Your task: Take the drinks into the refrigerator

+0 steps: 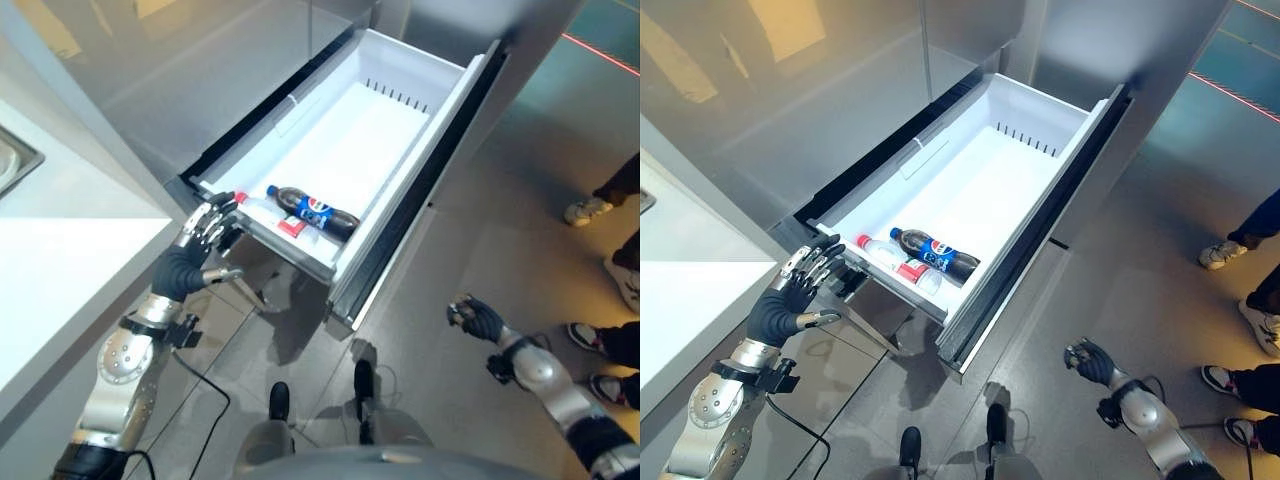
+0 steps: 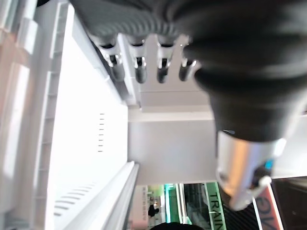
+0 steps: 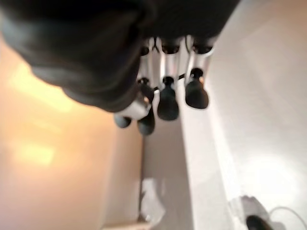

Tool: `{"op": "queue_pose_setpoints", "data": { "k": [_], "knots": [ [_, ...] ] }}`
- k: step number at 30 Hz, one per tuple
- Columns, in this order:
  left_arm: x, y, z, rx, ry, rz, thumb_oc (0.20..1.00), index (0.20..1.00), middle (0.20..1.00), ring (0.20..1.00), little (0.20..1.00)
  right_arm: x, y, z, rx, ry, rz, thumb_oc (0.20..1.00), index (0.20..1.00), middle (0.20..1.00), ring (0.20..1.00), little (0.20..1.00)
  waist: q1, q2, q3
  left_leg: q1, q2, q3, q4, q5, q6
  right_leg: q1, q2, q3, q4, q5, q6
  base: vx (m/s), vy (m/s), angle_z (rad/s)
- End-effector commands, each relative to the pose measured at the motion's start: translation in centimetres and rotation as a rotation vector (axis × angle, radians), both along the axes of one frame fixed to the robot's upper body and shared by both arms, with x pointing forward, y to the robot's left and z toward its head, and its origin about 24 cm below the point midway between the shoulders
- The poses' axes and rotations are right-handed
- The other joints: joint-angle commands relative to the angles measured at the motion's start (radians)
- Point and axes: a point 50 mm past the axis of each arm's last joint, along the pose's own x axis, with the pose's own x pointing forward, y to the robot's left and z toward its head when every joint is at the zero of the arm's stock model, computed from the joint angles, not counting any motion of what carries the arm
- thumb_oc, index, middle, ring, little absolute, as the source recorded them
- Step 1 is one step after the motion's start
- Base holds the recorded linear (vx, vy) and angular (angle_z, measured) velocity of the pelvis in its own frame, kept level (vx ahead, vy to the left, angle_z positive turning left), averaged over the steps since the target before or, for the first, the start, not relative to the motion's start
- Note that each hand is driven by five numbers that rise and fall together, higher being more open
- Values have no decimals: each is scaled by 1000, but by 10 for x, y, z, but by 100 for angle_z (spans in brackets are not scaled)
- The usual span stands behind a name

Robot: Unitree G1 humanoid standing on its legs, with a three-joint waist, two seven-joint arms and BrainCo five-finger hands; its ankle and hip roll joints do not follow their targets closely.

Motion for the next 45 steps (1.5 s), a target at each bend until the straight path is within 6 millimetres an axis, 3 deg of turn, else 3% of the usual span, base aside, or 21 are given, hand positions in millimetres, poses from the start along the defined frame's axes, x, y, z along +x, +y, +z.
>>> {"op": "queue_pose_setpoints", "data": {
  "k": [1,2,10,18,26,27,28,35,41,45],
  "knots": [
    [0,-12,33,16,-175,-83,1000,1000,1000,1000,1000,37,22,43,-40,-156,164,200,200,200,200,200,22,-3,32,-50,-75,-45,82,-60,99,4,-11,-53,187,-174,33,-20,-16,9],
    [0,-12,33,16,-175,-82,1000,1000,1000,1000,1000,37,22,43,-40,-157,165,200,200,200,200,200,21,-3,33,-50,-75,-45,83,-60,99,4,-11,-53,188,-174,33,-17,-19,14],
    [-3,-19,48,-10,-227,-150,1000,1000,1000,1000,1000,64,58,105,-57,-372,362,200,200,200,200,200,68,-12,66,-86,-78,-72,98,-47,94,-8,-17,-85,191,-174,31,-10,-22,15],
    [-2,-23,59,-29,-266,-192,1000,1000,1000,1000,1000,79,92,157,26,-579,441,200,200,200,200,200,136,-48,88,-123,-86,-127,101,-30,91,-8,-26,-140,187,-181,29,14,-38,14],
    [-1,-23,59,-30,-265,-197,1000,1000,1000,1000,1000,81,93,159,26,-588,441,200,200,200,200,200,141,-52,89,-127,-87,-137,101,-27,89,-6,-28,-149,186,-182,28,4,-10,8],
    [-2,-23,60,-30,-268,-203,1000,1000,1000,1000,1000,85,99,168,23,-616,454,200,200,200,200,200,164,-60,93,-131,-90,-155,94,-21,89,-1,-28,-165,184,-187,27,35,-138,44],
    [1,-27,65,-42,-282,-235,1000,1000,1000,1000,1000,103,113,194,31,-708,433,200,200,200,200,200,222,-77,98,-144,-100,-213,76,-1,82,11,-36,-228,177,-196,21,41,-150,33],
    [1,-27,71,-73,-296,-249,1000,1000,1000,1000,1000,125,128,237,85,-831,354,200,200,200,200,200,294,-78,111,-157,-117,-264,75,9,76,21,-47,-286,186,-211,17,14,-30,51],
    [2,-25,74,-86,-307,-243,1000,1000,1000,1000,1000,129,140,255,107,-875,355,200,200,200,200,200,323,-79,118,-163,-120,-278,74,12,76,22,-51,-309,192,-216,16,18,3,24],
    [2,-24,74,-91,-313,-228,1000,1000,1000,1000,1000,128,144,254,136,-877,352,200,200,200,200,200,330,-79,119,-164,-119,-279,73,12,77,22,-52,-314,195,-219,16,20,6,24]
  ]
}}
